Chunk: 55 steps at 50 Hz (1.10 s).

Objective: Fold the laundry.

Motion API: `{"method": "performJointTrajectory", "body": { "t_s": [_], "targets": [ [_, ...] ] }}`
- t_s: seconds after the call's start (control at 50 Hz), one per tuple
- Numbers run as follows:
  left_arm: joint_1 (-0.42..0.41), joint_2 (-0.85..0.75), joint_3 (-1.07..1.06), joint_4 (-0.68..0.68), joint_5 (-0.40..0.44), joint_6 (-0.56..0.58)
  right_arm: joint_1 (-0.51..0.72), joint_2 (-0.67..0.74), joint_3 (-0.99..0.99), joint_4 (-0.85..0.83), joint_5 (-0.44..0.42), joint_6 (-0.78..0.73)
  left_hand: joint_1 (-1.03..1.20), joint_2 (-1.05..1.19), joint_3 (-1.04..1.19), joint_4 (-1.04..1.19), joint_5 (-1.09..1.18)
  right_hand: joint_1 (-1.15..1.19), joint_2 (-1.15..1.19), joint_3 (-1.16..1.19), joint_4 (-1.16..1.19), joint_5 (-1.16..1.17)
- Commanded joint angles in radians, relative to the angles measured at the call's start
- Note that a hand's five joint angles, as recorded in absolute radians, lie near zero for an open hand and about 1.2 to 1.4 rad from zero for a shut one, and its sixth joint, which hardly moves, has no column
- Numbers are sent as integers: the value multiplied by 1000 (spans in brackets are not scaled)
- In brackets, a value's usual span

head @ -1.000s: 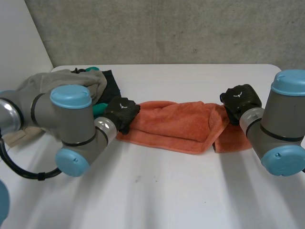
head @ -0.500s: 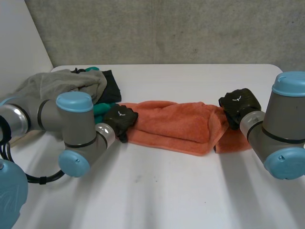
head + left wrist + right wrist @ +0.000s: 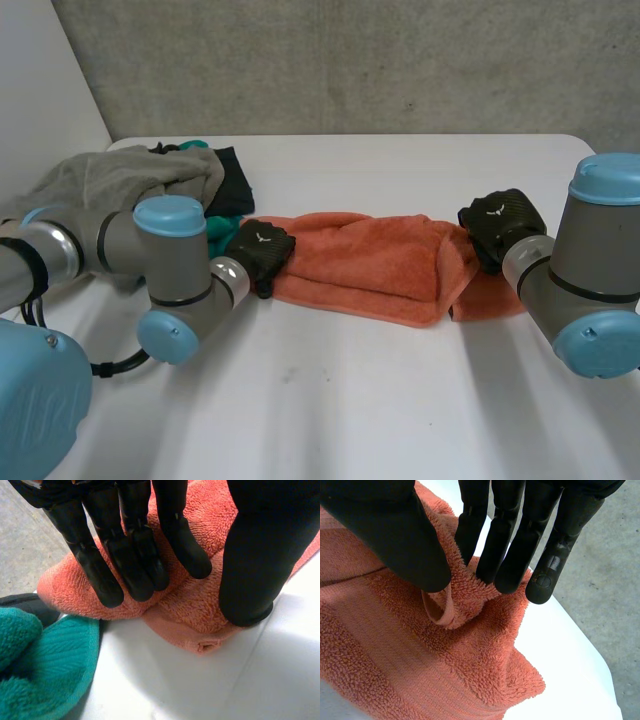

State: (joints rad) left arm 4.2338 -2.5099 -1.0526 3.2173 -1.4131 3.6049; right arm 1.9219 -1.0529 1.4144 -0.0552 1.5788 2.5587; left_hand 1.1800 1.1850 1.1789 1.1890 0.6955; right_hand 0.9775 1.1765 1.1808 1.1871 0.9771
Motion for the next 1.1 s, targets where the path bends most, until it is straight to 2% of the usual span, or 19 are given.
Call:
{"method": "performJointTrajectory", "body": {
  "t_s": [0.02,0.08,0.16,0.56,0.74,0.78,0.82,0.9,1.02,1.1],
  "targets": [
    [0,-30,40,1,8,0,0,4,1,2,0,0,112,107,113,103,422,419,220,215,209,245],
    [0,-32,43,13,8,0,0,4,1,0,0,0,-138,-143,-136,-147,172,419,220,215,209,245],
    [0,-33,45,38,3,0,0,7,1,0,-2,0,-247,-252,-246,-256,63,419,220,215,209,245],
    [0,-30,51,52,5,-2,0,16,0,0,-3,-2,-300,-305,-299,-309,10,419,220,215,209,245],
    [0,-50,51,50,8,0,0,17,0,0,-2,-2,-168,-173,-167,-177,142,419,220,215,209,245],
    [0,-47,51,50,8,0,0,17,0,0,-2,-2,-37,-41,-35,-46,273,419,220,215,209,245],
    [0,-44,51,50,8,-2,0,17,0,2,-2,-2,198,193,199,189,508,419,220,215,209,245],
    [-1,-23,51,50,-20,-2,0,16,1,2,0,-2,216,211,217,207,526,419,220,215,209,245],
    [-14,97,5,44,-139,-5,-1,2,-2,2,4,-2,216,211,217,207,526,419,220,215,209,245],
    [-21,186,-82,38,-152,-3,-10,-15,-6,15,4,-11,216,211,217,207,526,419,220,215,209,245]
  ]
}}
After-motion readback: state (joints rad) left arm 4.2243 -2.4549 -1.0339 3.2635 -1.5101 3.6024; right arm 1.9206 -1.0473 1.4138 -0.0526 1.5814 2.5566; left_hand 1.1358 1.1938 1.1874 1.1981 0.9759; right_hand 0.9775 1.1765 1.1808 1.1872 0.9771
